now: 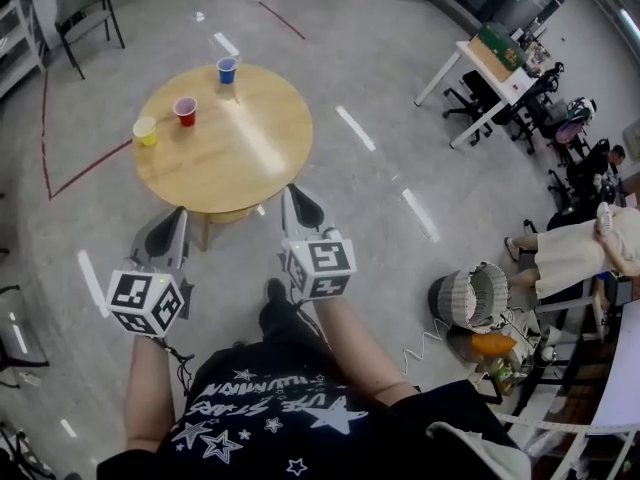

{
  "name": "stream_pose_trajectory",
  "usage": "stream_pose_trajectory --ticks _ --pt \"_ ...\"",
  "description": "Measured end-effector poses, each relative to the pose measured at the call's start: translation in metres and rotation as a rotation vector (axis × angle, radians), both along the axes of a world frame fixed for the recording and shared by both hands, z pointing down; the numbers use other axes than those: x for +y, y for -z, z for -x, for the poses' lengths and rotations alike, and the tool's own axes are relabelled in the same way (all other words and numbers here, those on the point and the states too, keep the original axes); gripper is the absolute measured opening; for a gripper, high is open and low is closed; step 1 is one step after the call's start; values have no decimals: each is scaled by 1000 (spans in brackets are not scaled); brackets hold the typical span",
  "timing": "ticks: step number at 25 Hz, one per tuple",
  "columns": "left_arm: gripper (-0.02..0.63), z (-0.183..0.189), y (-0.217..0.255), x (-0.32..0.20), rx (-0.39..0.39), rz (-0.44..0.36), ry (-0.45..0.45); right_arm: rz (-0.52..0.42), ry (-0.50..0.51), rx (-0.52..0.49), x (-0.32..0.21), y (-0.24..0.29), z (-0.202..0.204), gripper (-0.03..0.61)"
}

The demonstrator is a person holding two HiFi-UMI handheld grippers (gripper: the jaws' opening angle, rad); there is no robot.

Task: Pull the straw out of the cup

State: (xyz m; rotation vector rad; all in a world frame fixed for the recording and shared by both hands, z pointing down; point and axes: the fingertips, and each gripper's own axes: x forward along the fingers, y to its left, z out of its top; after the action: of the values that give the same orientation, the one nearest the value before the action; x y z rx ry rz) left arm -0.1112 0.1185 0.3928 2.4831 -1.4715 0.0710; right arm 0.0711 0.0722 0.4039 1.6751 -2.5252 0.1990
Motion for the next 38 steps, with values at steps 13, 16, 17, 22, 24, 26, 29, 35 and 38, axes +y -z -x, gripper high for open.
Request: stream_pose_trajectory --ticks 13,16,17,22,24,26,29,35,38 --pt "5 -38 1 -108 -19 29 94 36 82 -34 -122 -1 -35 -2" --pt "5 -52 -1 -128 -22 35 102 50 107 -35 -143 -5 -45 0" --pt "5 -57 -2 -135 -23 36 105 58 113 -35 -149 -8 -50 -1" --pt "5 -77 -4 -162 -23 43 134 85 145 -40 -177 -19 -71 0" --pt "5 -81 -6 -171 -23 45 147 90 160 -42 -187 -23 -75 0" --pt "5 -86 -8 -178 -31 47 153 95 167 -43 -196 -27 -80 0" --pt "5 -89 -11 -187 -39 54 159 103 168 -51 -206 -32 -83 0" --pt "5 -81 -14 -203 -25 65 176 123 185 -46 -223 -39 -76 0" --pt "5 -70 -25 -213 -16 84 175 135 188 -33 -232 -44 -65 0"
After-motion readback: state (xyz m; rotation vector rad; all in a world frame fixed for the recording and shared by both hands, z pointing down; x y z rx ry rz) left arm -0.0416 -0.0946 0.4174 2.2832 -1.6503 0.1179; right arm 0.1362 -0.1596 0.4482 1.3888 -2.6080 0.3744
